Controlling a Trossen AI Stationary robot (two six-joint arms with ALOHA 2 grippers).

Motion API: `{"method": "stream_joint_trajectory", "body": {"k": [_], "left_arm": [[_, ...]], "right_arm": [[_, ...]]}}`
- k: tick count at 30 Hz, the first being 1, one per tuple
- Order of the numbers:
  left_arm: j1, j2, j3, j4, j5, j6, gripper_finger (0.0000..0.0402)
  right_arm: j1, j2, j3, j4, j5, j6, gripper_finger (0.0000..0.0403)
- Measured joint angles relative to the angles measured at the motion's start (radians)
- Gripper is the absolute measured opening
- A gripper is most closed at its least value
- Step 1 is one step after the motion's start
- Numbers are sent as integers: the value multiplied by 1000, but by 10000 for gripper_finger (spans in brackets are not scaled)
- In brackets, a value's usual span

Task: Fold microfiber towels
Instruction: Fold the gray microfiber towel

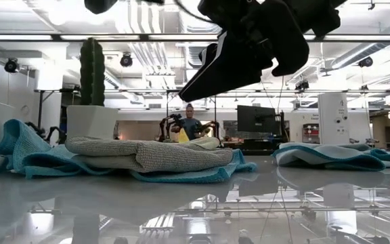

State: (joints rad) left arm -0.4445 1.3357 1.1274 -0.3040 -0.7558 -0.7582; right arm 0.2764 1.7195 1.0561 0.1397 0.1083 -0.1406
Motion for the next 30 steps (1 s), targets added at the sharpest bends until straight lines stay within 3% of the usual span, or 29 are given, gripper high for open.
{"method": "stream_joint_trajectory", "body": {"k": [7,21,25,28,30], "left_arm": [[5,-61,-13,366,-48,65,160],[4,-62,-4,407,-64,249,160],[-1,-71,-16,301,-60,332,160],[0,-79,-20,73,-47,329,160],[-2,-82,-21,-113,-47,241,160]], "right_arm": [[-4,0,-2,0,-1,32,134],[-50,1,-3,0,-2,87,131],[-44,-1,-3,-8,-2,44,130],[-18,-9,-3,-21,-3,-12,130],[1,-14,-2,-27,-3,-34,129]]}}
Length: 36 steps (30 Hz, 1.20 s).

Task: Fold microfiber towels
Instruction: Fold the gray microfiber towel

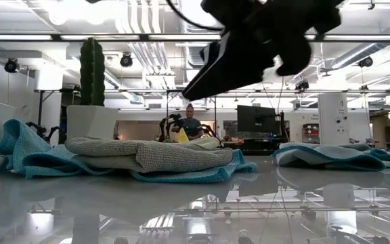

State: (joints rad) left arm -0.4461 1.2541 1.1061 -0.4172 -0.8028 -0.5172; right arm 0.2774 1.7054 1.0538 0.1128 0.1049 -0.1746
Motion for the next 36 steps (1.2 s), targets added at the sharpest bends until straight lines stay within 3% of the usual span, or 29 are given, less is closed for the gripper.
{"method": "stream_joint_trajectory", "body": {"k": [2,5,8,11,20,27,36], "left_arm": [[1,3,-3,-153,22,-49,160],[1,18,-39,-243,145,-78,160],[0,45,-95,-200,273,-99,160],[0,92,-146,-131,326,-107,160],[7,299,-199,28,323,-108,160],[23,402,-199,71,313,-132,160],[30,421,-199,79,296,-132,160]], "right_arm": [[15,0,0,-8,-1,-9,127],[24,0,-2,-31,0,10,130],[26,0,-2,-43,0,35,144],[26,0,-3,-71,0,44,167],[26,44,-27,-64,1,29,205],[26,105,-27,8,4,-8,203],[26,138,-16,64,10,-107,175]]}}
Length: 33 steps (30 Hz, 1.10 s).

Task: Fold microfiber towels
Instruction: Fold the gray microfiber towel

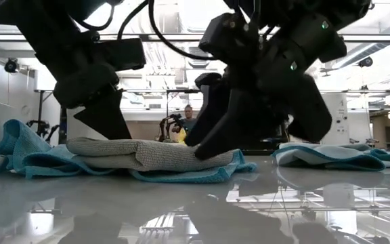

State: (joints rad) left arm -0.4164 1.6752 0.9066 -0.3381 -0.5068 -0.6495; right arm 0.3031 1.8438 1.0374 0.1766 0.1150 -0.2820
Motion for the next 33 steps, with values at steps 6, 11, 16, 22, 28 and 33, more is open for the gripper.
{"method": "stream_joint_trajectory", "body": {"k": [6,11,16,22,28,33], "left_arm": [[2,0,-2,20,0,1,160],[3,0,-12,25,-5,1,160],[3,3,-25,57,-8,1,160],[5,25,-50,84,-74,8,160],[5,56,-48,190,-57,65,160],[2,75,-48,308,-12,159,160]], "right_arm": [[0,44,5,39,26,1,162],[0,43,6,39,47,1,132],[0,43,6,39,46,-26,58],[13,37,25,10,50,-61,13],[38,-2,121,-243,42,-56,13],[40,-4,237,-504,-59,3,13]]}}
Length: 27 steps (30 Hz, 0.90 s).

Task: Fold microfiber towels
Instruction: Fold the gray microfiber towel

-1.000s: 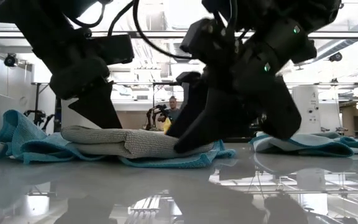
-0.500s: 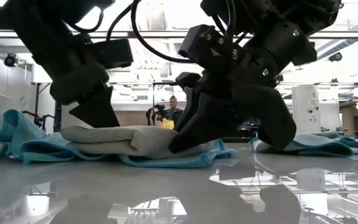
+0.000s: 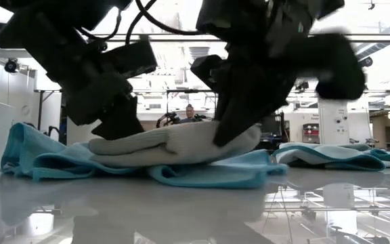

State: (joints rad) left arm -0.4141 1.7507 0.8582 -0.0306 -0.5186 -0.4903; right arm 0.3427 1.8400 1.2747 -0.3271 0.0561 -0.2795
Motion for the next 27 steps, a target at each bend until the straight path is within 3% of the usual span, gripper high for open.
{"method": "stream_joint_trajectory", "body": {"k": [4,12,19,27], "left_arm": [[0,3,0,59,27,33,160],[-8,-12,1,56,52,50,160],[-12,-58,0,-41,50,60,160],[-11,-15,-4,22,47,60,160]], "right_arm": [[0,0,85,-160,-84,18,13],[4,-2,211,-318,-92,18,12],[-8,-3,245,-341,-190,7,12],[-40,-3,245,-303,-198,-5,12]]}}
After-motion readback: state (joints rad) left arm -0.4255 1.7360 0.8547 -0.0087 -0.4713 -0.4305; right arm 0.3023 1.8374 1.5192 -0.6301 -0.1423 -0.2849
